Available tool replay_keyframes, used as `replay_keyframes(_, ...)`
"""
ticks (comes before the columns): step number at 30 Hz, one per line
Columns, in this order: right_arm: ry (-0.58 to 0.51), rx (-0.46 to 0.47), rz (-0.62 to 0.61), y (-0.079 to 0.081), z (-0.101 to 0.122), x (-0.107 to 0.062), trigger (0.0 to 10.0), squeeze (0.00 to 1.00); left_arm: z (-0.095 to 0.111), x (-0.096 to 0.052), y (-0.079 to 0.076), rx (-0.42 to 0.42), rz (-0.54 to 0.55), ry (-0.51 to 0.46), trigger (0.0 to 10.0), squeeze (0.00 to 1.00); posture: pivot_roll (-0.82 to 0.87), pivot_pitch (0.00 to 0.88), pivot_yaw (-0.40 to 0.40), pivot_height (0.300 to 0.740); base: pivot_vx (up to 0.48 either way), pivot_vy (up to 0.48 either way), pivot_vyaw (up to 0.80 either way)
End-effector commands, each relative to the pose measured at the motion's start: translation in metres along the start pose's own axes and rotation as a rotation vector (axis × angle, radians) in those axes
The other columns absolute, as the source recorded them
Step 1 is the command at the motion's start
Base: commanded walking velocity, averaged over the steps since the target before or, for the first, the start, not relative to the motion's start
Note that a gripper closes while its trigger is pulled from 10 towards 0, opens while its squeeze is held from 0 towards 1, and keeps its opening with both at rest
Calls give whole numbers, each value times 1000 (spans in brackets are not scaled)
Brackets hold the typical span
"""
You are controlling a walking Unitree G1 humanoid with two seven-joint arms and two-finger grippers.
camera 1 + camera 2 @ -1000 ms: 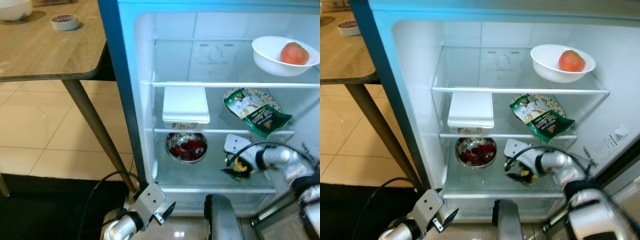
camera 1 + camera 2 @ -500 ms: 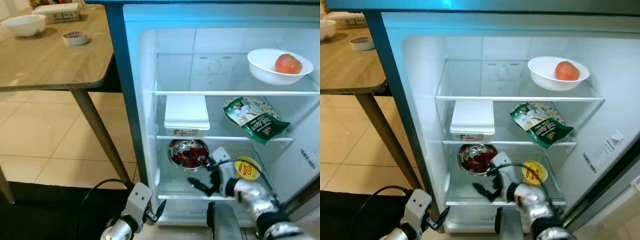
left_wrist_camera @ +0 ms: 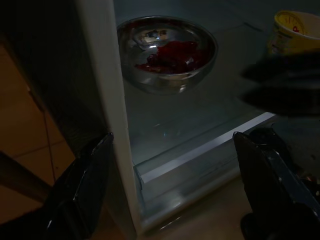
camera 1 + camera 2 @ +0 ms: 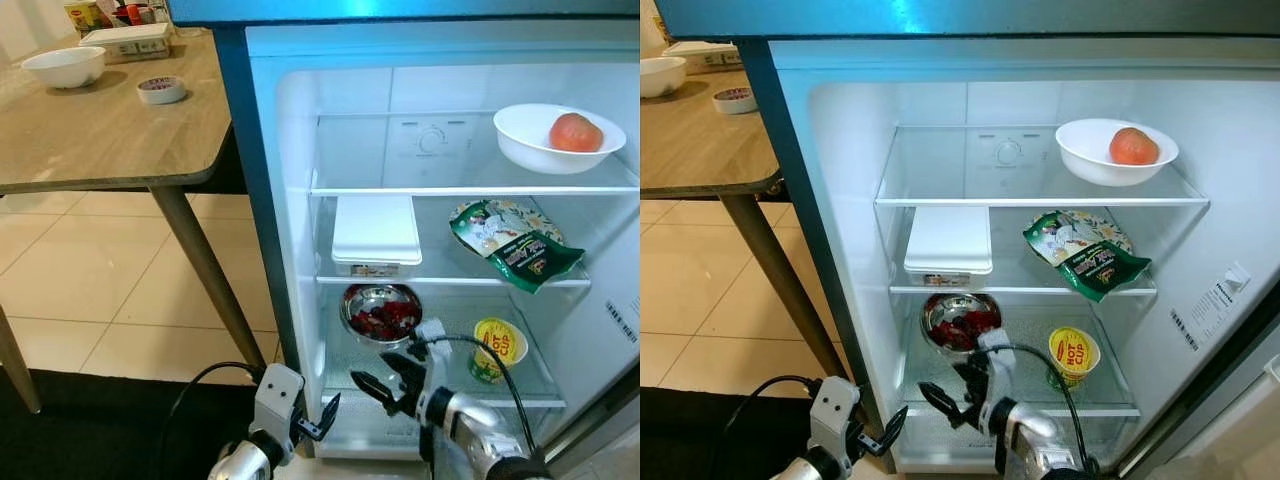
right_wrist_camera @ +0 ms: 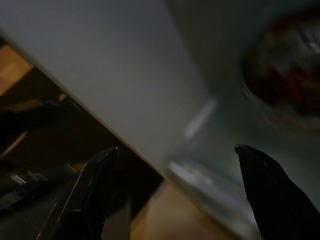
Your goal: Restocking fridge
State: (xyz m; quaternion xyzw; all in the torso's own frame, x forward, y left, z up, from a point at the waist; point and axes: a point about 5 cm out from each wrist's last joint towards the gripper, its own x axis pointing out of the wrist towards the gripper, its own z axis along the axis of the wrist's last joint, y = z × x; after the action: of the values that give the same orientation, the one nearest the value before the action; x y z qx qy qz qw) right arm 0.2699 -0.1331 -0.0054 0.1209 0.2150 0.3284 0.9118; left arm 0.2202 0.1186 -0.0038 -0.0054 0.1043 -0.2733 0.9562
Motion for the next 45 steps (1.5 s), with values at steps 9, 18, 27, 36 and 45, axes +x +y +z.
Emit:
replay_keyframes(9, 25, 53, -76, -10, -9, -10, 10000, 0, -16, -17, 6, -11, 50, 44, 10000, 0, -23, 0, 31, 526, 0, 0, 0)
replay_keyframes(18, 70, 51, -116, -11, -19, -14, 10000, 0, -27, -34, 27, 21, 192, 108, 10000, 0, -23, 0, 31, 560, 0, 0, 0)
replay_keyframes(27, 95, 46, -143, -11, -24, -15, 10000, 0, -34, -51, 52, 19, 323, 149, 10000, 0, -14, 0, 45, 604, 0, 0, 0)
replay_keyframes(36, 106, 35, -161, -13, -25, -17, 10000, 0, -37, -59, 62, 31, 401, 173, 10000, 0, -15, 0, 48, 634, 0, 0, 0)
replay_keyframes(45, 100, 31, -175, -15, -24, -18, 10000, 0, -42, -75, 78, 34, 497, 210, 10000, 0, -17, 0, 53, 668, 0, 0, 0)
